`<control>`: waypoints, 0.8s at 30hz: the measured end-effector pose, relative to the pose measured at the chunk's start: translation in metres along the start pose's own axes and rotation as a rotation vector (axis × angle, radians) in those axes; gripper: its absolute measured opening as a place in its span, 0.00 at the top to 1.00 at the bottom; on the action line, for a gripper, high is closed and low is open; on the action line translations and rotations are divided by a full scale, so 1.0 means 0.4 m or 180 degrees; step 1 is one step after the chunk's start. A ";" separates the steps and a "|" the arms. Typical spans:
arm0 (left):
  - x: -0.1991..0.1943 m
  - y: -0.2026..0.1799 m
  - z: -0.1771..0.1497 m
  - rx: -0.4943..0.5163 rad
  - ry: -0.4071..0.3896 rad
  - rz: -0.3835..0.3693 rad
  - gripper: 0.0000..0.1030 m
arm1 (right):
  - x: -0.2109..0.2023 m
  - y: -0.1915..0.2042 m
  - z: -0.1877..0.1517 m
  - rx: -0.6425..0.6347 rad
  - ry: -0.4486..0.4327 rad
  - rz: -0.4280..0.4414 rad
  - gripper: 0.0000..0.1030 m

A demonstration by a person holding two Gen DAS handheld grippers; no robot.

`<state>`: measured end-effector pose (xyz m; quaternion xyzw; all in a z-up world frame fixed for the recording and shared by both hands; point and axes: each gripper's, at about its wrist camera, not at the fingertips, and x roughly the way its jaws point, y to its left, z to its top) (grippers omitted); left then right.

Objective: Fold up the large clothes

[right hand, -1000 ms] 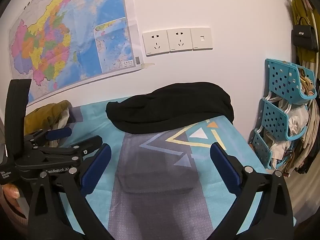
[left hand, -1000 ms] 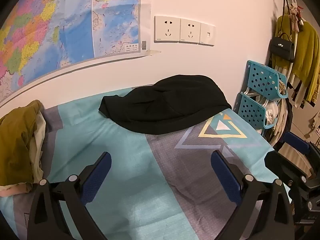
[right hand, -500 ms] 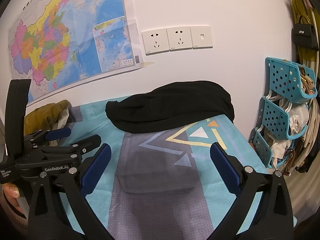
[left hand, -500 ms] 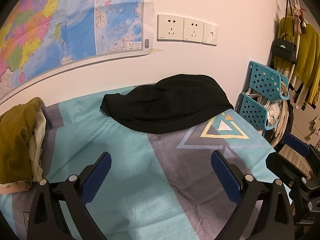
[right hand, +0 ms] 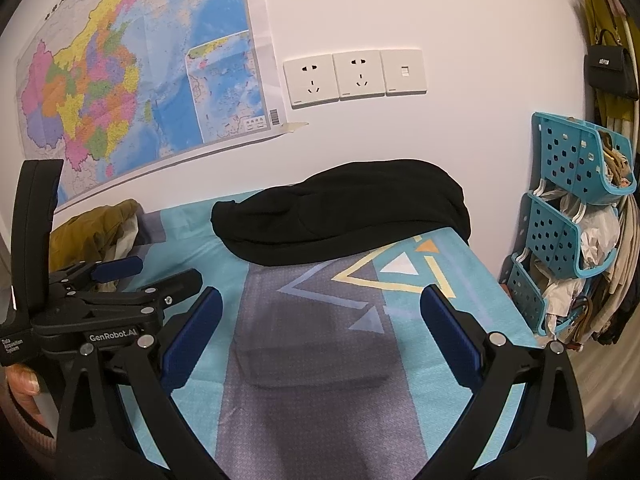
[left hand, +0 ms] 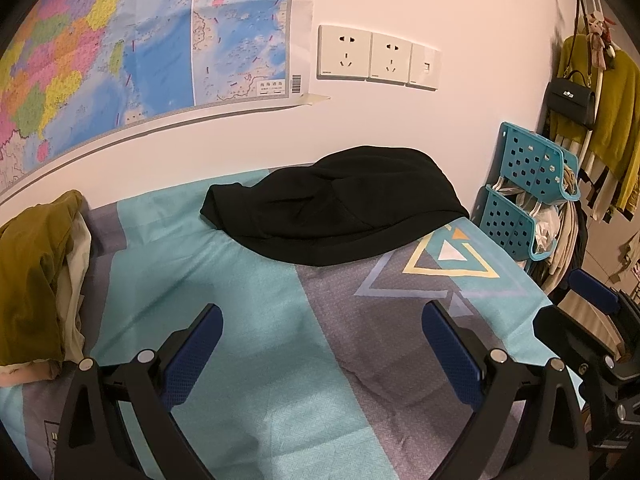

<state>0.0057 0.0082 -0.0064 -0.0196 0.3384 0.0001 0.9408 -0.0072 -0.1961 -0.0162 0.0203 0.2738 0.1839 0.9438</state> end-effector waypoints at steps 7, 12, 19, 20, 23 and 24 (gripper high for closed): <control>0.001 0.003 -0.002 -0.0008 0.0006 -0.0015 0.07 | 0.004 -0.003 -0.002 -0.0001 -0.0005 0.0002 0.05; 0.001 0.003 -0.001 -0.0007 0.0006 -0.0020 0.07 | 0.000 -0.003 -0.002 -0.0002 -0.0002 0.0000 0.05; 0.001 0.004 -0.003 -0.0014 0.0011 -0.0029 0.07 | 0.003 -0.003 -0.002 -0.0010 -0.0006 0.0001 0.05; 0.001 0.004 -0.003 -0.0016 0.0010 -0.0030 0.07 | 0.002 -0.003 -0.002 -0.0012 -0.0002 0.0002 0.05; 0.001 0.005 -0.004 -0.0020 0.0015 -0.0032 0.07 | 0.002 -0.003 -0.002 -0.0009 0.0000 0.0001 0.05; 0.001 0.004 -0.004 -0.0021 0.0011 -0.0031 0.07 | 0.001 -0.003 -0.002 -0.0009 -0.0006 -0.0008 0.05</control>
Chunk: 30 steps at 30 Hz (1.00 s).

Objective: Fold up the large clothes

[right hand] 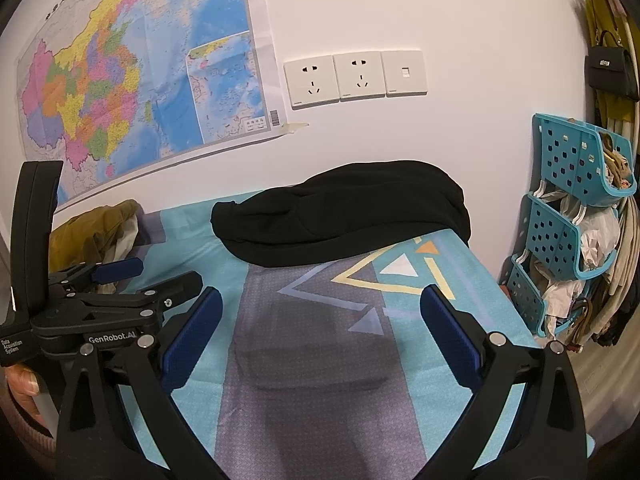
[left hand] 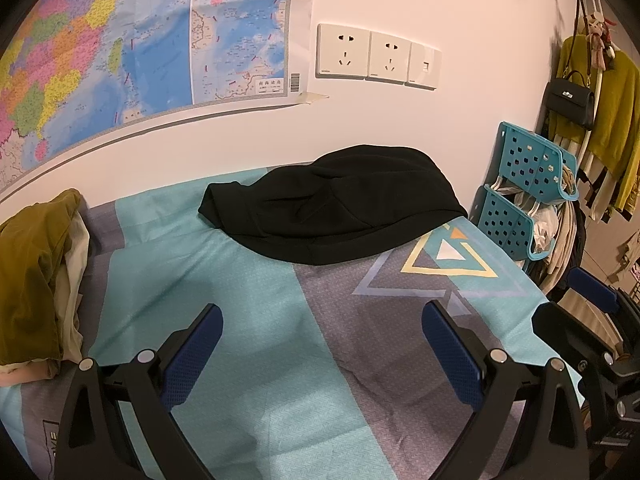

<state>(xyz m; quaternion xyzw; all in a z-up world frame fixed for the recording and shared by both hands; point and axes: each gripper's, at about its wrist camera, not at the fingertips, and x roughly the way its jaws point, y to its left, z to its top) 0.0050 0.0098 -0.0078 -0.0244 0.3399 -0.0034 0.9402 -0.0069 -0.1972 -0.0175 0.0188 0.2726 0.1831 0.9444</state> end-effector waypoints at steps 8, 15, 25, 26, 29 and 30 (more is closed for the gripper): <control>0.006 0.000 0.003 -0.0008 0.0021 0.0000 0.07 | 0.004 -0.004 0.000 0.0001 0.0001 -0.0005 0.05; 0.017 0.003 0.009 -0.0029 0.0064 -0.0019 0.07 | 0.012 -0.004 0.005 -0.0015 0.0003 -0.0002 0.05; 0.048 0.010 0.015 -0.0049 0.0169 -0.0034 0.07 | 0.036 -0.009 0.001 -0.0042 0.0047 0.0007 0.05; 0.054 0.013 0.017 -0.0055 0.0183 -0.0041 0.07 | 0.038 -0.009 0.002 -0.0054 0.0049 0.0010 0.05; 0.078 0.027 0.025 -0.0106 0.0258 -0.0094 0.07 | 0.056 -0.009 0.009 -0.0119 0.0074 0.0047 0.05; 0.092 0.038 0.028 -0.0133 0.0283 -0.0082 0.07 | 0.065 -0.009 0.013 -0.0150 0.0080 0.0056 0.05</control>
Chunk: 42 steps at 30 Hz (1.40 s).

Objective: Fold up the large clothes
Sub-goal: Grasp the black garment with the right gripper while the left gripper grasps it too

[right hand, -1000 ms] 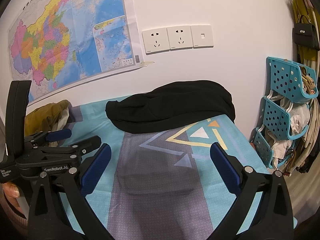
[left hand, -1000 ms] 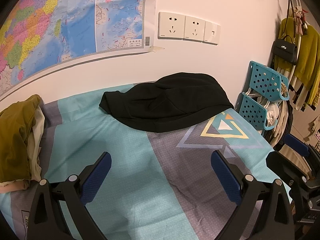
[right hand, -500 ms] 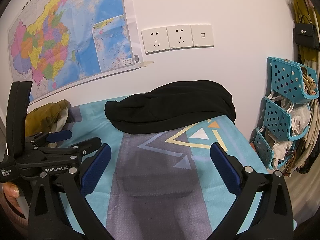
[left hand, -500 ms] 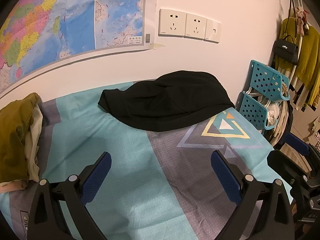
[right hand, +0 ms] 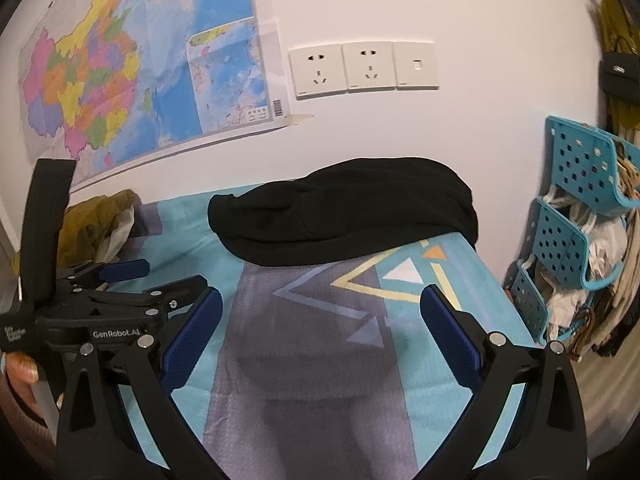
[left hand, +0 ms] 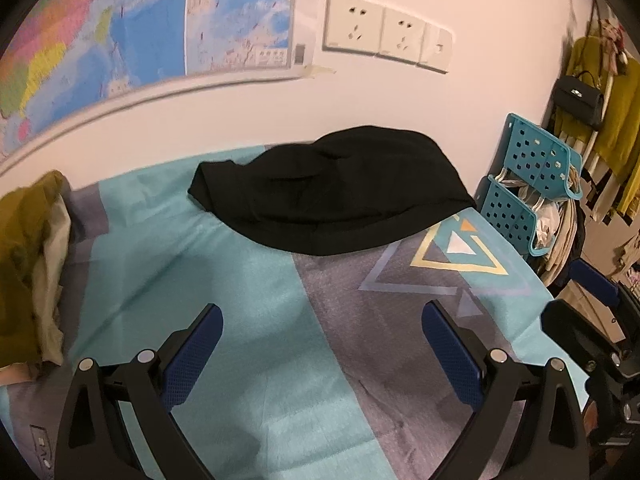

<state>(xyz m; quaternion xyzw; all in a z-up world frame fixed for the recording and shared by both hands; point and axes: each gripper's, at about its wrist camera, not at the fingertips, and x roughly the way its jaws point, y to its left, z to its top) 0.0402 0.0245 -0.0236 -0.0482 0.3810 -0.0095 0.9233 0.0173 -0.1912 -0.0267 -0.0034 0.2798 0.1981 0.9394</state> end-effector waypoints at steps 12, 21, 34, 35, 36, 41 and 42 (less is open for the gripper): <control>0.155 0.135 0.042 -0.0254 0.0283 0.0361 0.07 | 0.309 0.024 0.105 -0.0775 0.0524 0.0088 0.05; 0.217 0.196 0.058 -0.0333 0.0384 0.0473 0.07 | 0.556 0.146 0.101 -0.1783 0.0760 -0.0006 0.09; 0.263 0.234 0.075 -0.0347 0.0421 0.0489 0.07 | 0.560 0.026 0.250 -0.1568 0.0683 0.0261 0.80; 0.267 0.235 0.077 -0.0336 0.0422 0.0499 0.07 | 0.562 0.016 0.250 -0.1564 0.0713 0.0258 0.71; 0.275 0.237 0.080 -0.0327 0.0434 0.0504 0.07 | 0.568 0.013 0.245 -0.1594 0.0720 0.0249 0.52; 0.292 0.251 0.087 -0.0318 0.0463 0.0498 0.07 | 0.637 0.057 0.206 -0.1913 0.0886 0.0272 0.35; 0.294 0.256 0.087 -0.0325 0.0464 0.0484 0.07 | 0.652 0.069 0.200 -0.1974 0.0894 0.0290 0.35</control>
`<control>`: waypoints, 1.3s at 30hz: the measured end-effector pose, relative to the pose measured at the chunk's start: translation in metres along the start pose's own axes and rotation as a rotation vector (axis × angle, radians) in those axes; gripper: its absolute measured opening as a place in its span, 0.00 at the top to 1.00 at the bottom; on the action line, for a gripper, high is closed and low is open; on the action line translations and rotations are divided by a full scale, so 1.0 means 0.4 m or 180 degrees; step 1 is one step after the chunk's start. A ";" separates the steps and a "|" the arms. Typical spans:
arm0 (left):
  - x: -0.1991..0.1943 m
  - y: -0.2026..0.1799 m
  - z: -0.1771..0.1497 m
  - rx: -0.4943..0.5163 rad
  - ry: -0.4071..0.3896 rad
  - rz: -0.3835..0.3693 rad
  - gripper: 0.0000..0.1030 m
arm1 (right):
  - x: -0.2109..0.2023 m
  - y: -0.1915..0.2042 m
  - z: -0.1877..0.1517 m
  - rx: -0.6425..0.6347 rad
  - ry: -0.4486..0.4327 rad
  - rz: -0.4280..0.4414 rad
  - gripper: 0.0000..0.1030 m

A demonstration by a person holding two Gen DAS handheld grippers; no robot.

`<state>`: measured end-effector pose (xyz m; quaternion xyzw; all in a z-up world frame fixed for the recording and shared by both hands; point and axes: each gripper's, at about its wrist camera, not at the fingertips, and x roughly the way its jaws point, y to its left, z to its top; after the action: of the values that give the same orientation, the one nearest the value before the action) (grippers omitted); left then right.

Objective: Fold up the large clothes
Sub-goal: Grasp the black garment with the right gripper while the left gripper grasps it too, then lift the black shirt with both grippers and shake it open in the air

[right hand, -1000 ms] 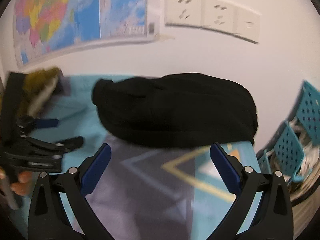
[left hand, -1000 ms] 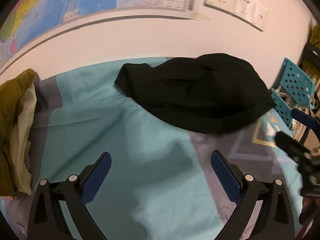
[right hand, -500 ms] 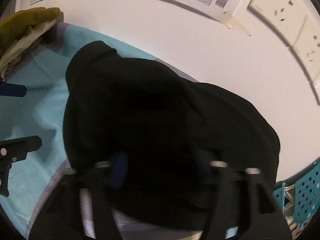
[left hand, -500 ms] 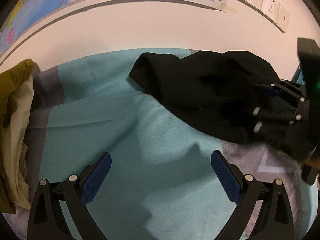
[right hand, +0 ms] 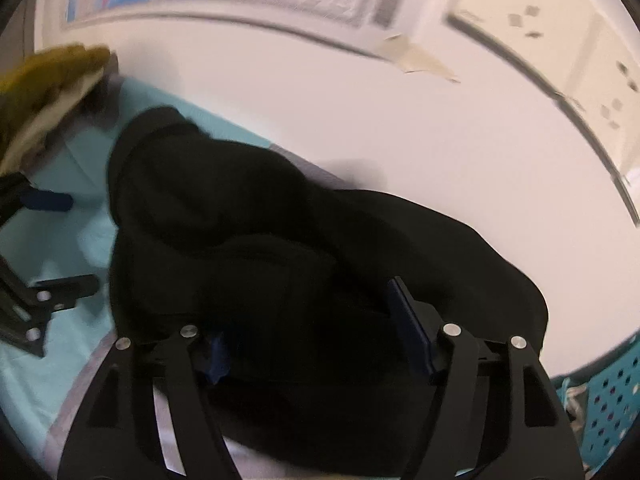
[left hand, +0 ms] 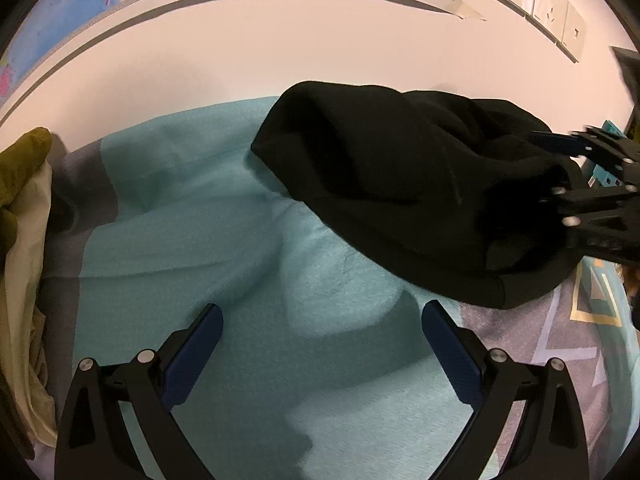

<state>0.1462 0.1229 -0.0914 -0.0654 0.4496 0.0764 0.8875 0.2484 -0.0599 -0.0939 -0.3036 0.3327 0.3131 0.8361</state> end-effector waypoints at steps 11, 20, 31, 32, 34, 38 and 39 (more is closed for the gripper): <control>-0.019 0.046 0.021 0.0148 -0.0236 -0.0253 0.07 | -0.200 -0.112 0.120 0.0385 -0.0589 0.0273 0.94; -0.131 -0.072 -0.014 0.1056 -0.0835 -0.1024 0.07 | -0.441 -0.348 0.076 0.1433 -0.0999 0.0342 0.94; 0.009 -0.316 0.000 0.1821 -0.0635 -0.0726 0.21 | -0.473 -0.367 0.068 0.1622 -0.1147 0.0317 0.94; 0.036 -0.316 0.025 0.1738 -0.0524 -0.0756 0.39 | -0.479 -0.376 0.060 0.1655 -0.1173 0.0312 0.94; 0.090 -0.313 0.073 0.1507 -0.0331 -0.0866 0.90 | -0.498 -0.399 0.041 0.1719 -0.1222 0.0267 0.94; 0.084 -0.287 0.195 0.1025 -0.0519 -0.0902 0.93 | -0.564 -0.453 0.009 0.1828 -0.1324 0.0077 0.94; 0.068 -0.286 0.225 0.0942 -0.0590 -0.0928 0.93 | -0.586 -0.462 0.006 0.1827 -0.1366 0.0024 0.94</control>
<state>0.2554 0.0296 -0.0552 0.0086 0.3583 -0.1137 0.9266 0.2468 -0.2483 0.1379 0.0175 0.2250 0.2666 0.9370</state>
